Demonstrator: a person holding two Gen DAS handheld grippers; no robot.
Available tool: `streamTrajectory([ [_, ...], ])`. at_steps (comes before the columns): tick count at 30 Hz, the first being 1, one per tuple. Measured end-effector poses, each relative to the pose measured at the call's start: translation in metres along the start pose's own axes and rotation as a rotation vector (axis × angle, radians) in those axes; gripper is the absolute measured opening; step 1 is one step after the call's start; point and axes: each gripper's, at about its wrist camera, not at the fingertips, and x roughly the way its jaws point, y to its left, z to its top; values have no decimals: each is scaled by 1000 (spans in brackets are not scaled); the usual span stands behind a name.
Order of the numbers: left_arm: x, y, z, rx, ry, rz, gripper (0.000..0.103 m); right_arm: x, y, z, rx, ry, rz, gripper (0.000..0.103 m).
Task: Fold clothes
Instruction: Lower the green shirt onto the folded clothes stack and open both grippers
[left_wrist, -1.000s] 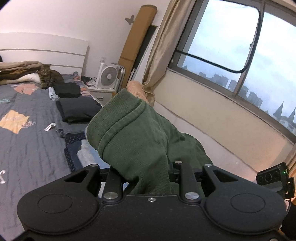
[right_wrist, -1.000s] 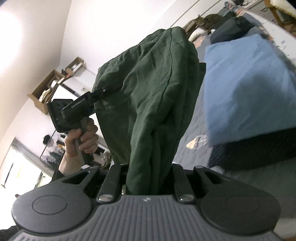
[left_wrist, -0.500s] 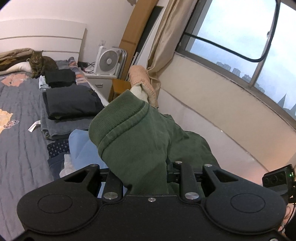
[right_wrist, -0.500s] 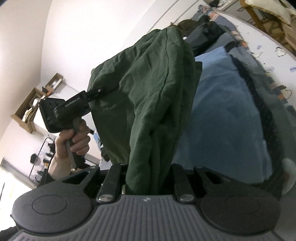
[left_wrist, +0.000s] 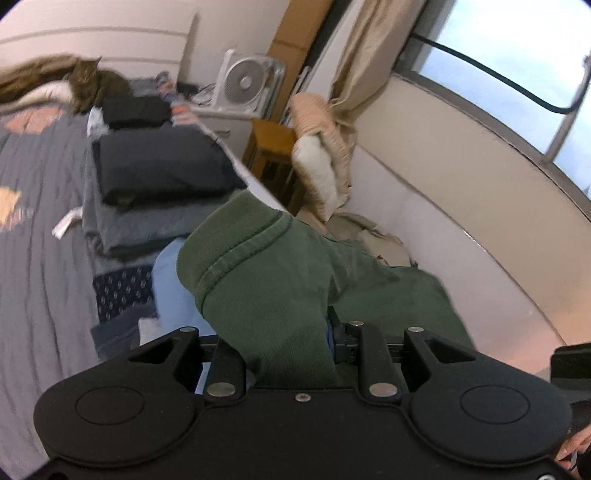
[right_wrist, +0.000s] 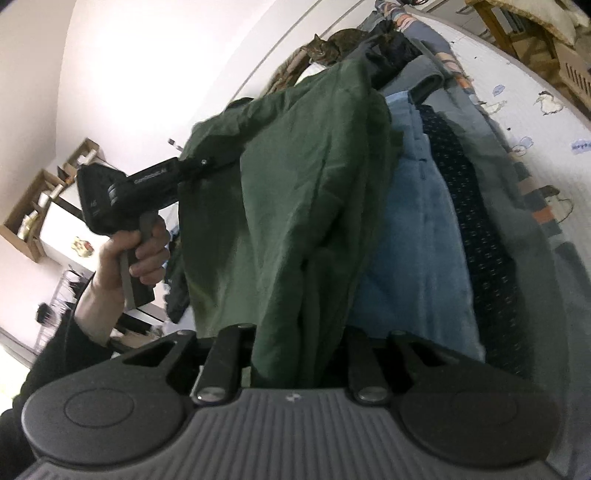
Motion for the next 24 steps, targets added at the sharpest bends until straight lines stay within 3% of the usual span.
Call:
streamTrajectory([
  [2, 0, 5, -2, -9, -11, 13, 36, -3, 0, -2, -28, -11, -7, 22],
  [4, -5, 8, -2, -13, -22, 40, 54, -7, 1, -3, -43, -25, -15, 27],
  [7, -29, 15, 1, -10, -82, 130, 70, -17, 8, -8, -88, -41, -64, 36],
  [8, -40, 19, 2, -25, -108, 160, 71, -20, 9, -7, -106, -47, -91, 38],
  [11, -76, 31, 3, -86, -172, 203, 71, -37, 15, -11, -159, -86, -192, 58],
  [13, -87, 21, -13, -104, -176, 157, 71, -51, 19, -14, -193, -117, -257, 68],
  [16, -97, -2, -46, -111, -166, 65, 77, -80, 23, -17, -207, -192, -287, 69],
  [20, -110, -33, -88, -121, -153, -58, 79, -105, 40, -11, -228, -281, -215, 70],
  [24, -123, -65, -131, -130, -138, -180, 79, -95, 69, 5, -305, -268, -129, 74],
])
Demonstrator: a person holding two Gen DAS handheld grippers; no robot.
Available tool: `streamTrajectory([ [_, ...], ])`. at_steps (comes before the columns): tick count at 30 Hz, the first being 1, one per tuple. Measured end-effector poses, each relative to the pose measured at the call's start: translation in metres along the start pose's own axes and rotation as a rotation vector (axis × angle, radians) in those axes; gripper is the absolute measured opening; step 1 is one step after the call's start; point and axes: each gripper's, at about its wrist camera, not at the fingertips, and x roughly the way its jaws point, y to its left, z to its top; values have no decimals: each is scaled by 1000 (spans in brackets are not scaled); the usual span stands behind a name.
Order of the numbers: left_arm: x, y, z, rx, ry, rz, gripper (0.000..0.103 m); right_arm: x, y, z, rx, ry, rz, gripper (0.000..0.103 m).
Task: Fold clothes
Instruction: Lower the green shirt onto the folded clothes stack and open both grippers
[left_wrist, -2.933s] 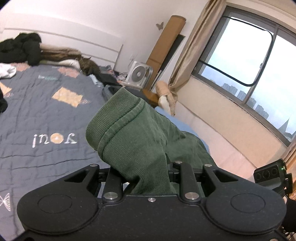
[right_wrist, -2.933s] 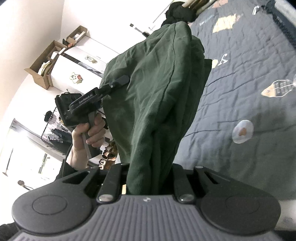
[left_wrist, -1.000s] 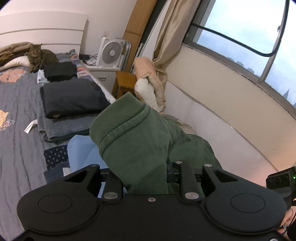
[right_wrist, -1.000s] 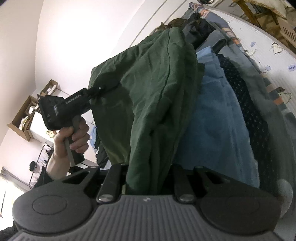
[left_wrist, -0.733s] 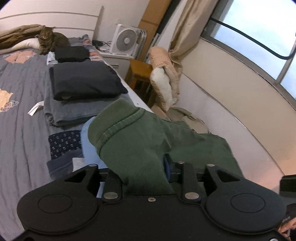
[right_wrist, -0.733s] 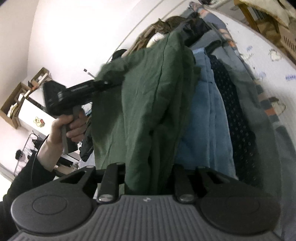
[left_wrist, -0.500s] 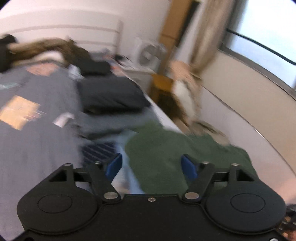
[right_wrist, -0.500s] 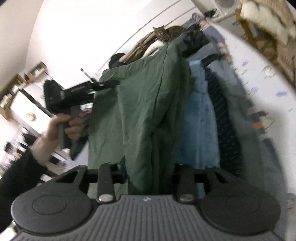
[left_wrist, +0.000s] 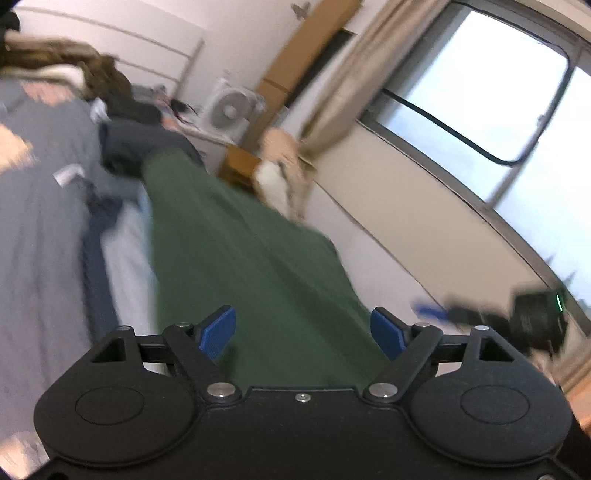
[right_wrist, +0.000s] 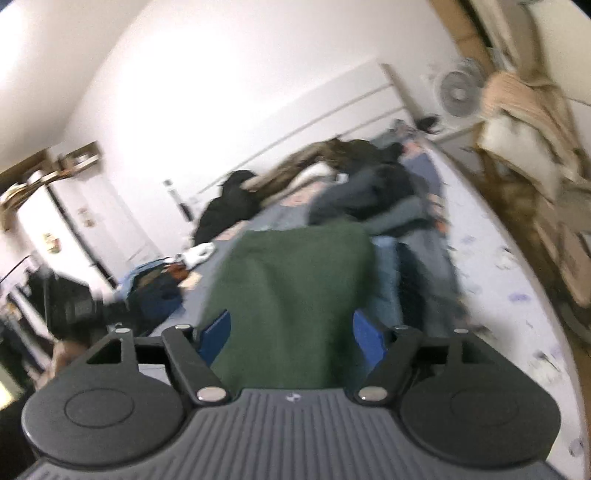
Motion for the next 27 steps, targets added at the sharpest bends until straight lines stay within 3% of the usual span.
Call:
streamTrajectory([
  [3, 5, -7, -31, -46, 24, -68, 79, 26, 17, 12, -61, 60, 72, 75],
  [7, 22, 1, -56, -117, 54, -108, 83, 59, 20, 16, -117, 130, 102, 75],
  [14, 33, 25, -80, -203, 42, -106, 83, 95, -18, 31, 31, 143, 67, 74],
  [17, 33, 21, -82, -169, 47, -98, 83, 103, -22, 49, 88, 135, 169, 74],
  [20, 33, 22, -82, -177, 51, -105, 83, 118, -11, 52, 45, 191, 345, 75],
  [24, 33, 23, -83, -176, 52, -116, 83, 156, -14, 45, 10, 314, 313, 74],
  [27, 32, 22, -81, -185, 45, -125, 83, 167, -40, 55, 77, 276, 313, 71],
])
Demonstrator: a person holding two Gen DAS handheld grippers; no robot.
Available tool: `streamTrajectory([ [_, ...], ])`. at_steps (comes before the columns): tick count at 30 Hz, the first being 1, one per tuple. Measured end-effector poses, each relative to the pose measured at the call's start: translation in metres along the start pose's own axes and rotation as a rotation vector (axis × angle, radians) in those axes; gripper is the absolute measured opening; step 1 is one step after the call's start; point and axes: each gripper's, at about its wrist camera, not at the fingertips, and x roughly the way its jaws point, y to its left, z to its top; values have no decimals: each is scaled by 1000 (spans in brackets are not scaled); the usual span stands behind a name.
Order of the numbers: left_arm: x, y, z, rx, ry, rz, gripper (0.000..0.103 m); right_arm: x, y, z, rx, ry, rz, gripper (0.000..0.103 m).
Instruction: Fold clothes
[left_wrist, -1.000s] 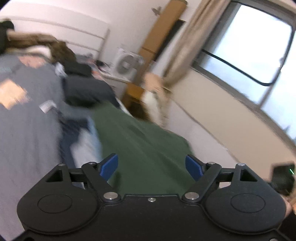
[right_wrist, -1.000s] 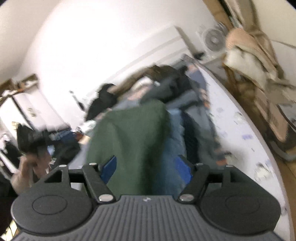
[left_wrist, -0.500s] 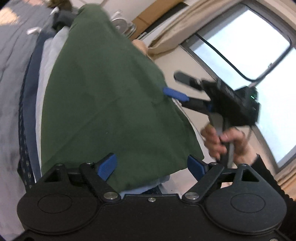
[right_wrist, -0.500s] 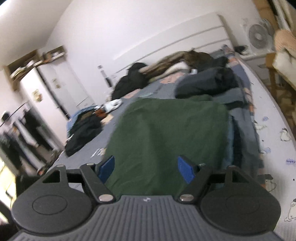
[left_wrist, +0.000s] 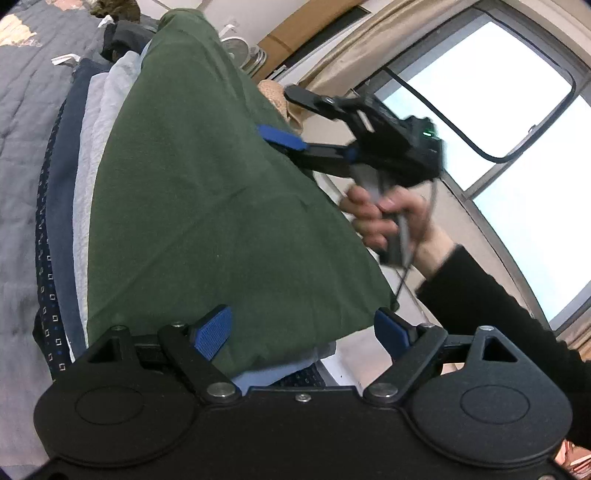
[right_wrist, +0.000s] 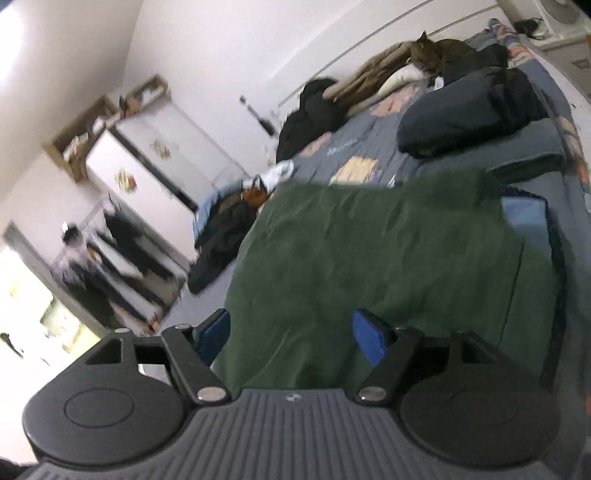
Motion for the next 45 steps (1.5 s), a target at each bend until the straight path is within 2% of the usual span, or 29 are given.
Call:
streamTrajectory([
  [3, -1, -1, 2, -12, -8, -10, 83, -1, -26, 13, 56, -51, 4, 71],
  [6, -2, -3, 3, -24, -17, -21, 83, -4, -49, 22, 87, -97, -38, 71],
  [9, -16, -11, 18, -7, -63, -75, 83, -12, -57, 22, 142, -143, -19, 71],
  [11, -19, -16, 45, 28, -74, -95, 86, -23, -49, 20, 146, -186, 3, 71],
  [15, -3, -15, 95, 81, -60, -91, 86, -57, -20, 10, 84, -249, 55, 72],
  [18, 23, -3, 124, 56, -27, -99, 86, -82, 7, -25, 44, -285, 74, 74],
  [20, 39, 6, 140, 37, -6, -101, 86, -87, 23, -53, 13, -265, 60, 74],
  [22, 51, 18, 148, 13, 10, -87, 86, -88, 36, -78, -14, -248, 38, 74],
  [24, 59, 29, 157, -10, 20, -77, 86, -87, 41, -98, 4, -235, 55, 74],
  [29, 69, 40, 169, 40, 53, -57, 86, -90, 36, -141, 11, -276, 120, 74],
  [33, 76, 49, 186, 35, 21, 0, 85, -95, 23, -144, 5, -245, 82, 73],
  [40, 97, 61, 215, 21, -23, 113, 85, -98, 16, -139, -27, -296, 53, 73],
  [43, 90, 55, 220, 19, -51, 160, 85, -100, 17, -145, -47, -295, 44, 73],
  [45, 73, 45, 218, 43, -77, 191, 85, -105, 18, -145, -17, -295, 47, 73],
])
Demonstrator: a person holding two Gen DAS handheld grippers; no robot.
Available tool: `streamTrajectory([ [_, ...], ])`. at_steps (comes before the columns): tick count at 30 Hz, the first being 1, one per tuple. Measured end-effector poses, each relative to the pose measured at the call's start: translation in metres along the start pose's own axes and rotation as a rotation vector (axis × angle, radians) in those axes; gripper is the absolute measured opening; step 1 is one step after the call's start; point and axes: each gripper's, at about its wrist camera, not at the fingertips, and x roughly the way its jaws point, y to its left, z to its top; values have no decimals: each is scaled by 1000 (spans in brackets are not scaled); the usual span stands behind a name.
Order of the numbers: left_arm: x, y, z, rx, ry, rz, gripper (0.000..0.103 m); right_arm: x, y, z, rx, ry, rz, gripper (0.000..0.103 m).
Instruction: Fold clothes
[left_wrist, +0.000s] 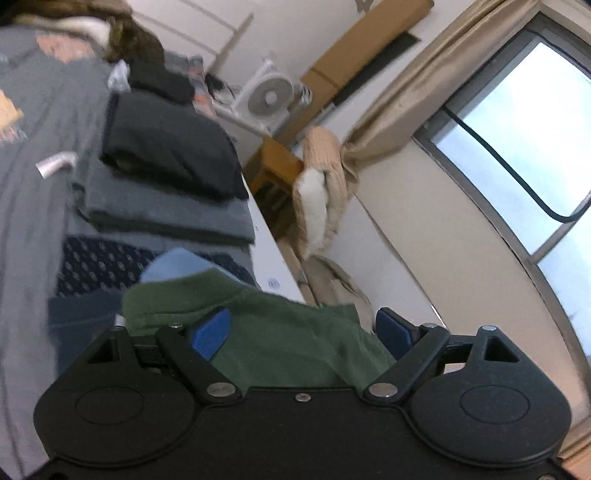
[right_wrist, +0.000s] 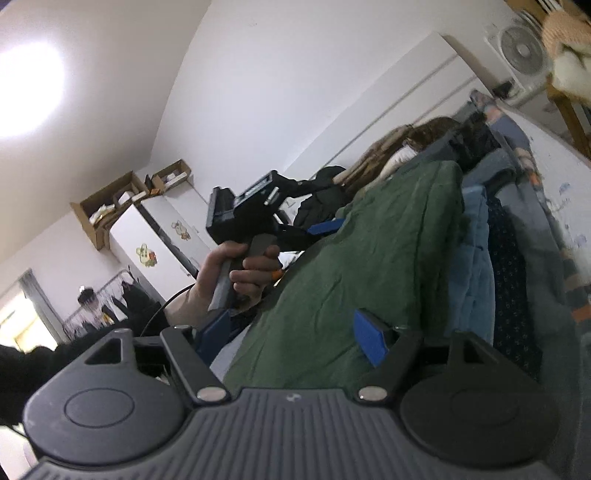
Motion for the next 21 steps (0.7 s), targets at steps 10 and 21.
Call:
streamTrajectory([
  [10, -86, -82, -103, 207, -74, 59, 93, -23, 52, 6, -44, -61, 8, 74],
  [21, -103, -103, -197, 251, 15, 160, 93, -24, 27, -41, 19, 3, -145, 73],
])
